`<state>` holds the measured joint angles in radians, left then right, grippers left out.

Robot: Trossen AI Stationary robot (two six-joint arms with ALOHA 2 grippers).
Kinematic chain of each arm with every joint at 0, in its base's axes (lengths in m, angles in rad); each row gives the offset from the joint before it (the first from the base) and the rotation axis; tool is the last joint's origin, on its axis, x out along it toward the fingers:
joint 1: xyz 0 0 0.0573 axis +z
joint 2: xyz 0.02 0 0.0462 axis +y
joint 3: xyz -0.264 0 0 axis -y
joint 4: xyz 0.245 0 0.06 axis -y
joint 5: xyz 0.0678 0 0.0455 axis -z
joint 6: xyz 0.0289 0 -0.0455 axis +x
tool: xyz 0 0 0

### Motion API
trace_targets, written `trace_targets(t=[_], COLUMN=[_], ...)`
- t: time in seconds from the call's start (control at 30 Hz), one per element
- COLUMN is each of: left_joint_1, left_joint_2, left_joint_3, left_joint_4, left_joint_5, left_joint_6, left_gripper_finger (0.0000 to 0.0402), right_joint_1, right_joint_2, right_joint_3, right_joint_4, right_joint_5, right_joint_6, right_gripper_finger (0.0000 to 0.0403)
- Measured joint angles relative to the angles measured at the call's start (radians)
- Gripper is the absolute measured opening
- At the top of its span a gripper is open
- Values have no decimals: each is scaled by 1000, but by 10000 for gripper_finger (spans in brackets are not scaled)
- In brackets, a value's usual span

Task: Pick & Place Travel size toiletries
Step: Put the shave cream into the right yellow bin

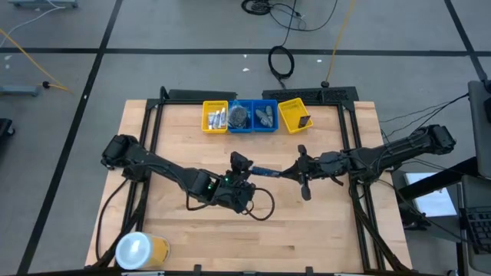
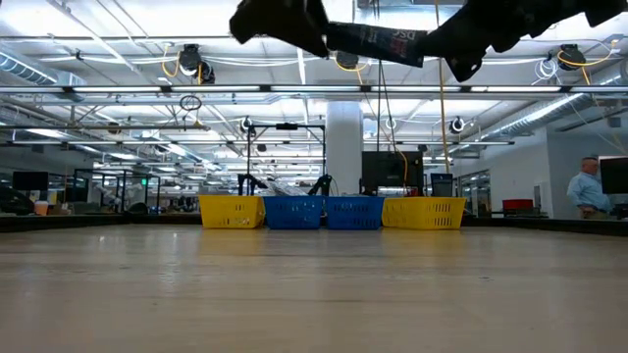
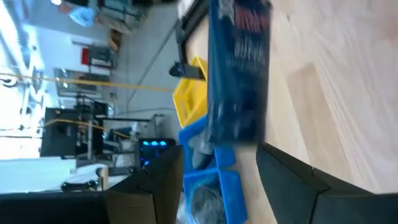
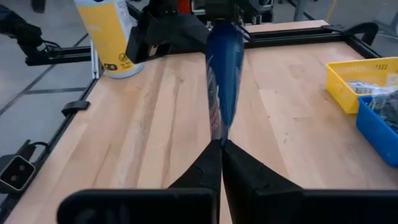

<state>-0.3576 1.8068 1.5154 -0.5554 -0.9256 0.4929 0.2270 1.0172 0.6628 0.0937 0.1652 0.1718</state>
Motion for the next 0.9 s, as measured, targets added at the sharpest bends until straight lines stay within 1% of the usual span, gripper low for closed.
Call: trace_targets(t=[0.1, 0.23, 0.37, 0.47, 0.57, 0.63, 0.73, 0.83, 0.9], left_joint_1=[2, 8, 23, 32, 34, 34, 34, 34, 34], left_joint_2=[-23, -88, -158, -214, -261, -293, -364, -446, -508], left_joint_3=[0, 0, 0, 0, 0, -7, -75, -178, -255], left_joint_4=[-68, -180, -279, -351, -439, -485, -486, -475, -435], left_joint_5=[0, 11, 86, 123, 133, 135, 154, 168, 169], left_joint_6=[-71, -212, -329, -400, -481, -536, -571, -624, -651], left_gripper_finger=[204, 205, 206, 206, 206, 206, 207, 207, 207], right_joint_1=[-13, -43, -83, -122, -160, -187, -235, -284, -313], right_joint_2=[-13, -31, -49, -54, -55, -55, -55, -55, -55], right_joint_3=[0, 0, 0, 0, 0, 0, 0, 0, 0], right_joint_4=[-7, -12, -63, -87, -93, -105, -145, -179, -194], right_joint_5=[18, 47, 98, 100, 108, 142, 180, 182, 207], right_joint_6=[-2, -4, -3, -1, -1, 1, 2, 17, 23], right_gripper_finger=[0, 0, 0, 0, 0, 0, 0, 0, 0])
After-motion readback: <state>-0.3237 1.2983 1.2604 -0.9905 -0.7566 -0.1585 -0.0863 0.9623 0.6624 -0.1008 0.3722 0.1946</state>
